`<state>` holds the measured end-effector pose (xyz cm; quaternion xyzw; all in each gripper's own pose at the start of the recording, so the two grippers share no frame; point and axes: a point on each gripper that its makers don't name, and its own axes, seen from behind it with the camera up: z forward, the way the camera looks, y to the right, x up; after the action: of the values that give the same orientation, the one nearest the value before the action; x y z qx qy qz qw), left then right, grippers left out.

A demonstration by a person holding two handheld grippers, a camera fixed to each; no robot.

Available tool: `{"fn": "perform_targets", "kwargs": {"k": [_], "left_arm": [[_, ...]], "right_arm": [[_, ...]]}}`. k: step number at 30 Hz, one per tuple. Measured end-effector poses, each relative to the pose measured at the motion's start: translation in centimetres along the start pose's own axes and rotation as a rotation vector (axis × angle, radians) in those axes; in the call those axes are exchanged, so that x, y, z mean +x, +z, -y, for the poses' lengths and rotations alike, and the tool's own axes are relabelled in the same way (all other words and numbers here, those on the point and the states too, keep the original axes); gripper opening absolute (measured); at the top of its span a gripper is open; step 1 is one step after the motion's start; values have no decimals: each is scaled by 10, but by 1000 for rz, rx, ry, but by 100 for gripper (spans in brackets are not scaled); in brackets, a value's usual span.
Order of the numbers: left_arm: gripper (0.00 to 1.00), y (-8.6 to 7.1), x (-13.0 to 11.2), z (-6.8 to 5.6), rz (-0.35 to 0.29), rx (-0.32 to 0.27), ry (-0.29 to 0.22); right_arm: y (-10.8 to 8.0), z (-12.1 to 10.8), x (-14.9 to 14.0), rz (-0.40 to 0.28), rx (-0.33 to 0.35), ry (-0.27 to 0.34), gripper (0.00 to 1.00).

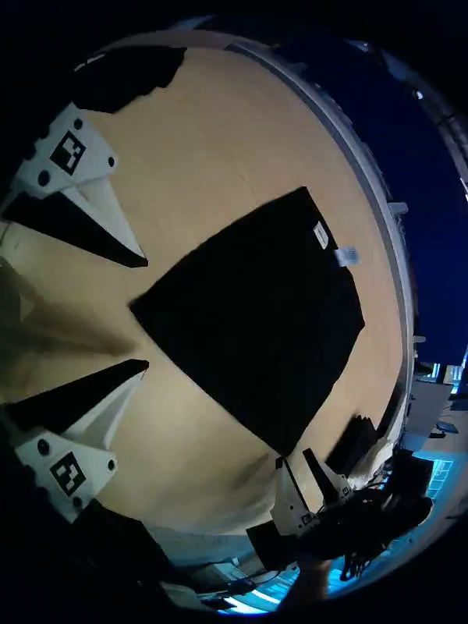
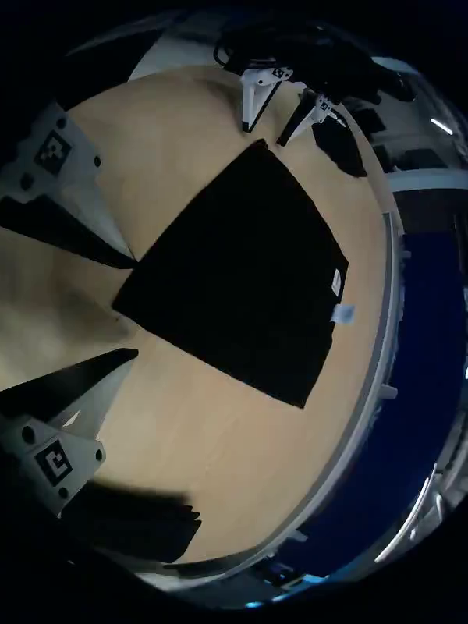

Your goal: Fold towel

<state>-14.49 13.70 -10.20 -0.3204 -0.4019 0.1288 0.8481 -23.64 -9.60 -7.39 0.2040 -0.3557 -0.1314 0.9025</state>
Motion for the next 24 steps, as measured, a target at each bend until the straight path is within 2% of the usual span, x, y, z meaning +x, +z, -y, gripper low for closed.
{"fn": "perform_targets", "kwargs": {"k": [1, 6, 11, 16, 24], "left_arm": [[85, 0, 0, 1, 2, 0, -2], [76, 1, -2, 0, 25, -11, -21], [64, 4, -4, 0, 42, -15, -36], [54, 4, -5, 3, 49, -2, -22], [52, 5, -5, 4, 55, 4, -3]], "right_arm": [[0, 0, -1, 3, 0, -3, 78], [2, 2, -6, 22, 11, -14, 65], [4, 1, -7, 28, 18, -10, 58], [5, 1, -8, 28, 31, -7, 51], [6, 4, -8, 27, 42, -6, 45]]}}
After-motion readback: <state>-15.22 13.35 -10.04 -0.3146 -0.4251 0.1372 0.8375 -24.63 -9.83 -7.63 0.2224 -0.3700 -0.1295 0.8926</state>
